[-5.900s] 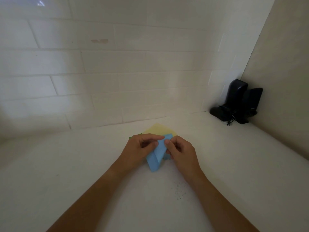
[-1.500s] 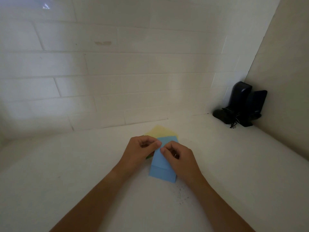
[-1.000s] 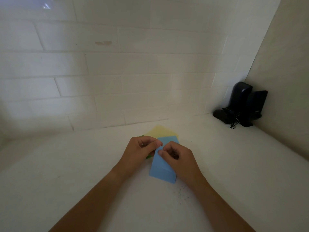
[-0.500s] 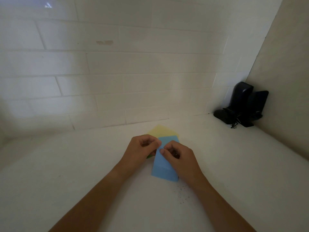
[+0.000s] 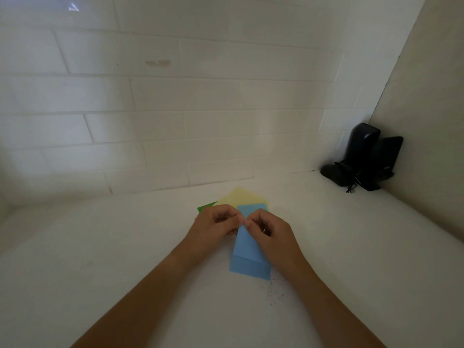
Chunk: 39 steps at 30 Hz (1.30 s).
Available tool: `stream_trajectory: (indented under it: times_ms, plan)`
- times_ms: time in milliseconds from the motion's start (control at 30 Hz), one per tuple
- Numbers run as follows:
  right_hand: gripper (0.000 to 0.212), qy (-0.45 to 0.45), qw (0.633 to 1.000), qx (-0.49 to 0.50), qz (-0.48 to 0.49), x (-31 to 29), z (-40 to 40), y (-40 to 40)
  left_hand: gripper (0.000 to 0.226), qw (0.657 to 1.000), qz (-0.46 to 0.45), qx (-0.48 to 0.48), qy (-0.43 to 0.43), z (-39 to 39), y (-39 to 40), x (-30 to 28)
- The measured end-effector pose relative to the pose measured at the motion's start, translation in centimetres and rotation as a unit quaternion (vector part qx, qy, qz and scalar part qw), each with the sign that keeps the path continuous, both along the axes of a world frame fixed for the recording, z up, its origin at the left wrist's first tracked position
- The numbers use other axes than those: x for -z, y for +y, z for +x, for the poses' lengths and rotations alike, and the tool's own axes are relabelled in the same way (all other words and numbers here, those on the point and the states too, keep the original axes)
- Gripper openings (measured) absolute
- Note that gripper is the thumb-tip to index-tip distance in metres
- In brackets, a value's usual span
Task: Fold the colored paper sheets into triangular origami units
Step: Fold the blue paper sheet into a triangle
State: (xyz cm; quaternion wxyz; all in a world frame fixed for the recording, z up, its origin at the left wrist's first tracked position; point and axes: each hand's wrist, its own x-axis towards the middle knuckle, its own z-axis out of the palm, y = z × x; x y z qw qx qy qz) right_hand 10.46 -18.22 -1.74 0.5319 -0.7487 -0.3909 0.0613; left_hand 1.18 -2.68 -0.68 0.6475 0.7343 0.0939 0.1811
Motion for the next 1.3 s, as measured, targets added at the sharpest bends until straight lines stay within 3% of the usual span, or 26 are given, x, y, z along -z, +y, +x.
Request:
stream_trajectory:
  times_ms: [500, 667, 967, 1300]
  plan:
    - [0.020, -0.013, 1.000, 0.017, 0.006, -0.09, -0.28, 0.09, 0.019, 0.998, 0.060, -0.024, 0.000, 0.16, 0.31, 0.61]
    - [0.022, -0.019, 1.000, 0.000, -0.003, -0.14, -0.37, 0.06, 0.018, 0.998, 0.045, -0.052, -0.002, 0.26, 0.68, 0.55]
    - [0.019, -0.012, 1.000, 0.012, 0.009, 0.03, -0.19, 0.08, 0.033, 0.999, 0.043, -0.008, -0.003, 0.07, 0.36, 0.77]
    - [0.025, -0.021, 1.000, -0.009, 0.000, -0.11, -0.36, -0.01, 0.026, 1.000, -0.001, -0.014, 0.004, 0.05, 0.45, 0.32]
